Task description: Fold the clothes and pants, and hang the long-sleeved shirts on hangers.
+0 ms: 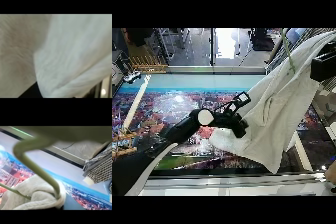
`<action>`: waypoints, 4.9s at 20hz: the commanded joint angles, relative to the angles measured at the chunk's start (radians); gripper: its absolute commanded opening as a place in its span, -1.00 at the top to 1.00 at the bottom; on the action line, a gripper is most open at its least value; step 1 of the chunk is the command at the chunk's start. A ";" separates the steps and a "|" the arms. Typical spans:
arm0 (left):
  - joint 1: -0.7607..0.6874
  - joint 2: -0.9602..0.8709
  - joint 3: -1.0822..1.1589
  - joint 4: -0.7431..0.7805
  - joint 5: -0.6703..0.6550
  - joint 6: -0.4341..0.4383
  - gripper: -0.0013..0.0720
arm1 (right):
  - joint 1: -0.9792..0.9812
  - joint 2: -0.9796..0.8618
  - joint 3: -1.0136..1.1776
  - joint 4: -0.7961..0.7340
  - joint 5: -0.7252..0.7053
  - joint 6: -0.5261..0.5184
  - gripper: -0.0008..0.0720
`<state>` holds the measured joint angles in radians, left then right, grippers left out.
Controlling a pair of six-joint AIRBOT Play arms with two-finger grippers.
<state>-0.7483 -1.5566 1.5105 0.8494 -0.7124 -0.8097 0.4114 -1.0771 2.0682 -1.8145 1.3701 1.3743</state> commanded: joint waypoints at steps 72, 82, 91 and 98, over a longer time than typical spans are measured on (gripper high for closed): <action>0.260 -0.269 0.238 -0.020 -0.396 0.132 -0.47 | -0.174 0.146 -0.800 0.791 -0.133 -0.075 0.89; 0.423 -0.160 0.239 0.007 -0.393 0.008 0.93 | -0.175 0.148 -0.783 0.772 -0.137 -0.034 0.89; 0.635 -0.011 0.239 -0.194 -0.363 0.005 0.93 | -0.174 0.120 -0.784 0.737 -0.004 0.006 0.89; 0.663 -0.011 0.239 -0.356 -0.267 0.036 0.93 | -0.174 0.026 -0.808 0.643 0.079 -0.134 0.90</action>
<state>-0.0956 -1.5696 1.7489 0.5415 -1.0122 -0.7818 0.2367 -1.0172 1.2655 -1.1172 1.4158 1.2907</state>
